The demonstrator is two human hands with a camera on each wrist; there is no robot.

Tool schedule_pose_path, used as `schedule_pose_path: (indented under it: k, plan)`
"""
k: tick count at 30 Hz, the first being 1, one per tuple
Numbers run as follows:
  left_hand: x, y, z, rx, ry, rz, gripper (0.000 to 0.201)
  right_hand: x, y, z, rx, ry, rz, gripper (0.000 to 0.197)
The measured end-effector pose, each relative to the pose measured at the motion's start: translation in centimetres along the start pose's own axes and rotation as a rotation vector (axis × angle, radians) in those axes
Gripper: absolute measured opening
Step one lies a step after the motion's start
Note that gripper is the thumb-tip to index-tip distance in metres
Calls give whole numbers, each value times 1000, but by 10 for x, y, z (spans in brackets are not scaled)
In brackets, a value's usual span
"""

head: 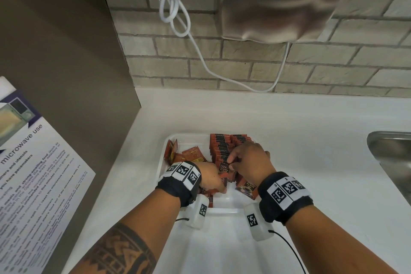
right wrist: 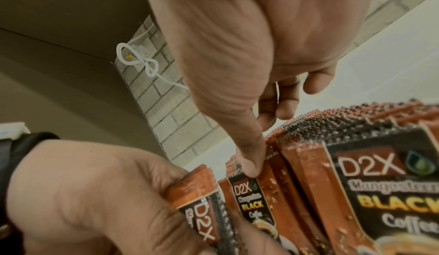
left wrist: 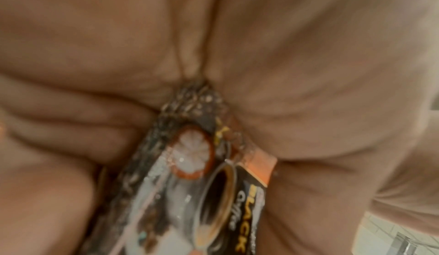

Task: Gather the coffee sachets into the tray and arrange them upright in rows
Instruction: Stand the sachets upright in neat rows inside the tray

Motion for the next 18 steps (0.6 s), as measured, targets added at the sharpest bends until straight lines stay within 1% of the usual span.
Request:
schedule_pose_path:
  k: [3,10,16,18]
  plan:
    - [0,0,1,-3,0,0,44,-1,-1,0,8,17,-5,19]
    - [2,-2,0,2,-27,0,40,1,0,-4,6,26,-8,10]
    - [3,-8,-2,11,-57,-9,29,5,-2,-14,-1,66,-33,16]
    - [4,-9,-2,8,-99,2,29,5,0,-18,-9,92,-32,22]
Point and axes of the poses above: each hand's wrist, its own y-axis towards the middle knuckle, its own z-axis out of the palm, x = y × z, the point moved 7 cm from there along y, towards the middle knuckle, and after that the axes turned 11 degrees about y, right-handed, at the moved point
